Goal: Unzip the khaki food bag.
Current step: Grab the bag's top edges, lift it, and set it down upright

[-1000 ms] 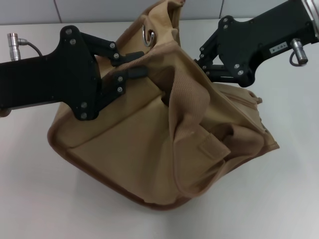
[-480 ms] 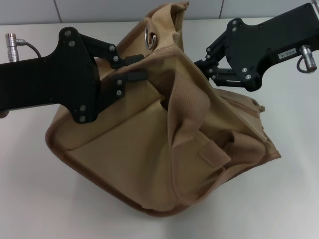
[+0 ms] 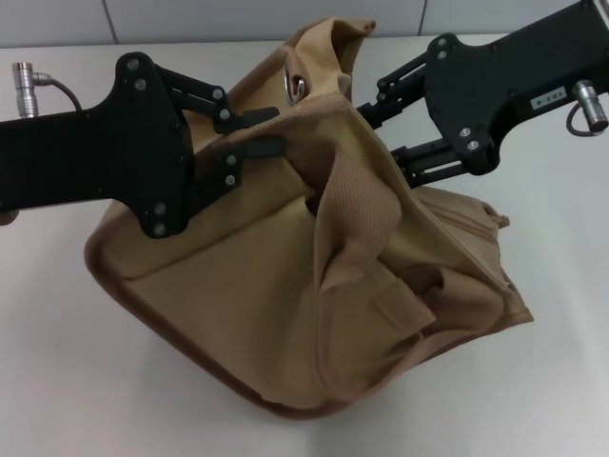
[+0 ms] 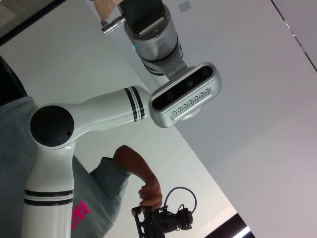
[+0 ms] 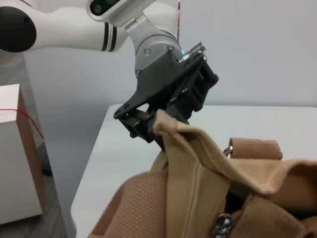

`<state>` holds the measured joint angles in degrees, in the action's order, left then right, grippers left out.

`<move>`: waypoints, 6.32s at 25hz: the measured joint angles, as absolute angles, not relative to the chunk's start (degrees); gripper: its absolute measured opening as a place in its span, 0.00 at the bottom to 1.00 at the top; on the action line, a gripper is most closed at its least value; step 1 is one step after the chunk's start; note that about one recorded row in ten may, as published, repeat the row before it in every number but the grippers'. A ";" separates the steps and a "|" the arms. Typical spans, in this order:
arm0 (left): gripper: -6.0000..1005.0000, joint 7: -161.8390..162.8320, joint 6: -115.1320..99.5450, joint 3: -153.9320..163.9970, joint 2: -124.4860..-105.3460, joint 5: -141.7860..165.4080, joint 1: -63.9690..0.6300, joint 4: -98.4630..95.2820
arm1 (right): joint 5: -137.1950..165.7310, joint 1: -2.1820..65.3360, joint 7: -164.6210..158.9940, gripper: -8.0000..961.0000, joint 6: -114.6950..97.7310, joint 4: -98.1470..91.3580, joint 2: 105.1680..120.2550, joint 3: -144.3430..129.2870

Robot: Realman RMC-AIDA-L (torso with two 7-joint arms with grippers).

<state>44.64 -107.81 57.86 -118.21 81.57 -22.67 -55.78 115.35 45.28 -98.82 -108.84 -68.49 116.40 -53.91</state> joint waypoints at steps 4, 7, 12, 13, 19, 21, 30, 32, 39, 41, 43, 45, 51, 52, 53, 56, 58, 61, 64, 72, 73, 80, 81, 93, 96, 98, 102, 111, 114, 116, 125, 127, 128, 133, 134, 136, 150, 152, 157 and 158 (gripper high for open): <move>0.10 44.36 -107.52 57.91 -118.21 81.58 -22.87 -55.81 | 115.63 46.49 -98.75 0.56 -108.56 -66.39 116.27 -54.04; 0.10 44.35 -107.40 57.92 -118.21 81.59 -23.15 -55.81 | 116.07 47.86 -98.56 0.61 -107.86 -64.04 116.18 -54.17; 0.10 44.34 -107.29 57.94 -118.29 81.65 -23.45 -55.81 | 117.27 48.43 -97.52 0.70 -105.95 -63.20 116.38 -55.34; 0.10 44.32 -107.27 57.93 -118.29 81.66 -23.47 -55.81 | 117.33 48.43 -97.18 0.72 -105.82 -63.24 116.48 -55.63; 0.10 44.29 -107.16 57.85 -118.35 81.66 -23.50 -55.81 | 117.45 48.59 -95.66 0.71 -105.79 -63.20 116.60 -55.82; 0.10 44.29 -107.10 57.80 -118.39 81.66 -23.64 -55.81 | 117.46 48.60 -95.13 0.66 -105.92 -63.19 116.63 -55.89; 0.10 44.29 -106.81 57.92 -118.49 81.65 -24.09 -55.81 | 117.42 48.62 -94.38 0.25 -106.30 -62.51 116.39 -56.56; 0.10 44.29 -106.80 57.92 -118.49 81.65 -24.11 -55.81 | 117.32 48.51 -94.03 0.20 -106.29 -62.50 116.37 -56.41; 0.10 44.29 -106.77 57.92 -118.49 81.59 -24.11 -55.81 | 117.11 48.30 -93.56 0.08 -106.15 -62.51 116.27 -56.17; 0.10 44.29 -106.77 57.92 -118.54 81.53 -24.10 -55.81 | 117.09 48.19 -93.55 0.05 -106.01 -62.61 116.27 -56.16; 0.10 44.16 -106.78 57.92 -118.58 81.33 -24.09 -55.75 | 117.06 47.84 -93.52 0.01 -106.02 -63.01 116.28 -56.05; 0.10 43.80 -106.78 57.87 -118.62 81.22 -24.06 -55.51 | 117.06 47.73 -93.52 0.01 -106.08 -63.16 116.28 -56.00; 0.10 43.63 -106.44 57.65 -118.74 81.09 -23.93 -55.30 | 117.34 46.04 -93.91 0.01 -108.50 -66.01 115.72 -55.94; 0.10 43.63 -106.32 57.61 -118.74 80.76 -23.86 -55.25 | 117.38 45.67 -94.00 0.01 -108.94 -66.56 115.61 -55.97; 0.10 43.62 -105.94 57.55 -118.74 79.99 -23.60 -55.16 | 117.42 45.15 -94.13 0.01 -109.79 -67.30 115.53 -55.99; 0.10 43.60 -105.58 57.53 -118.74 79.45 -23.43 -55.14 | 117.46 44.05 -94.18 0.01 -111.46 -69.25 115.52 -55.99; 0.10 43.59 -105.13 57.58 -118.74 79.10 -23.41 -55.14 | 117.49 43.23 -94.22 0.01 -112.80 -70.62 115.52 -56.00; 0.08 43.59 -104.72 57.64 -118.74 78.83 -23.40 -55.02 | 117.52 42.57 -94.30 0.01 -113.71 -71.64 115.53 -55.95; 0.04 43.59 -104.29 57.61 -118.74 78.54 -23.39 -54.86 | 117.61 41.71 -94.53 0.01 -114.11 -72.87 115.48 -55.86; 0.01 43.59 -104.55 57.47 -118.67 78.25 -23.28 -54.98 | 117.90 41.83 -95.29 0.01 -112.55 -73.06 115.75 -55.85; 0.01 43.59 -104.82 57.42 -118.62 77.83 -23.07 -55.01 | 118.02 41.90 -95.29 0.01 -112.21 -72.94 115.79 -55.91; 0.03 47.78 -106.96 55.09 -118.23 74.37 -18.58 -57.44 | 119.37 43.61 -95.29 0.01 -110.49 -70.59 115.94 -56.45; 0.04 47.78 -106.96 55.09 -118.23 74.37 -18.58 -57.44 | 119.37 43.61 -95.29 0.01 -110.49 -70.59 115.94 -56.45; 0.37 52.93 -101.73 56.03 -118.42 81.90 -17.61 -61.97 | 119.71 45.19 -95.95 0.01 -110.38 -70.49 116.31 -56.98; 0.48 54.26 -101.81 56.37 -118.26 82.85 -17.76 -62.67 | 119.72 45.19 -95.96 0.01 -110.24 -70.45 116.32 -57.16; 0.56 54.94 -101.94 56.37 -118.23 84.01 -17.82 -63.22 | 119.76 45.25 -95.97 0.01 -110.19 -70.39 116.37 -57.20; 0.67 55.54 -101.34 56.54 -118.44 87.86 -18.49 -63.94 | 119.80 45.34 -95.97 0.01 -110.13 -70.30 116.45 -57.22; 0.57 55.48 -100.21 56.32 -118.36 91.13 -18.65 -66.26 | 119.80 45.24 -96.13 0.01 -110.17 -70.63 116.68 -57.31; 0.51 55.28 -99.82 56.30 -118.56 91.83 -18.59 -66.78 | 119.80 45.25 -96.22 0.01 -110.24 -70.66 116.75 -57.31; 0.46 55.05 -99.72 56.54 -118.63 91.87 -18.55 -67.11 | 119.80 45.24 -96.23 0.01 -110.29 -70.68 116.79 -57.31; 0.10 54.90 -99.21 56.59 -118.75 89.93 -18.39 -67.28 | 121.22 44.29 -96.24 0.01 -110.94 -71.45 117.16 -60.72; 0.08 54.89 -99.03 56.59 -118.79 89.61 -18.44 -67.14 | 121.94 44.20 -96.27 0.01 -110.96 -71.66 117.40 -60.94; 0.08 54.88 -98.95 56.60 -118.81 89.51 -18.50 -67.04 | 122.71 44.09 -96.29 0.01 -111.03 -71.92 117.72 -61.15; 0.08 54.86 -98.08 56.60 -118.85 89.18 -18.75 -66.71 | 124.24 43.77 -96.36 0.01 -113.05 -72.81 118.34 -61.96; 0.08 54.86 -97.95 56.60 -118.84 89.01 -18.76 -66.68 | 124.26 43.70 -96.44 0.01 -113.83 -72.89 118.32 -61.98; 0.08 54.85 -97.75 56.64 -118.83 88.50 -18.77 -66.64 | 124.52 43.43 -96.64 0.01 -115.44 -73.08 118.15 -61.99; 0.08 54.84 -95.48 56.63 -118.82 86.98 -19.05 -66.53 | 130.21 42.37 -96.22 0.01 -120.22 -73.43 118.29 -63.22; 0.08 54.84 -95.37 56.63 -118.82 86.93 -19.07 -66.51 | 130.22 42.38 -96.08 0.01 -120.22 -73.39 118.29 -63.21; 0.08 54.84 -94.82 56.67 -118.82 86.16 -19.47 -65.35 | 129.90 42.37 -95.88 0.04 -119.89 -73.23 118.31 -60.80; 0.08 54.84 -94.61 56.68 -118.82 86.10 -19.57 -65.14 | 129.84 42.38 -95.92 0.04 -119.85 -73.19 118.36 -60.04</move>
<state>54.84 -94.61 56.68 -118.82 86.10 -19.57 -65.14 129.84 42.38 -95.92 -119.85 -73.19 118.36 -60.04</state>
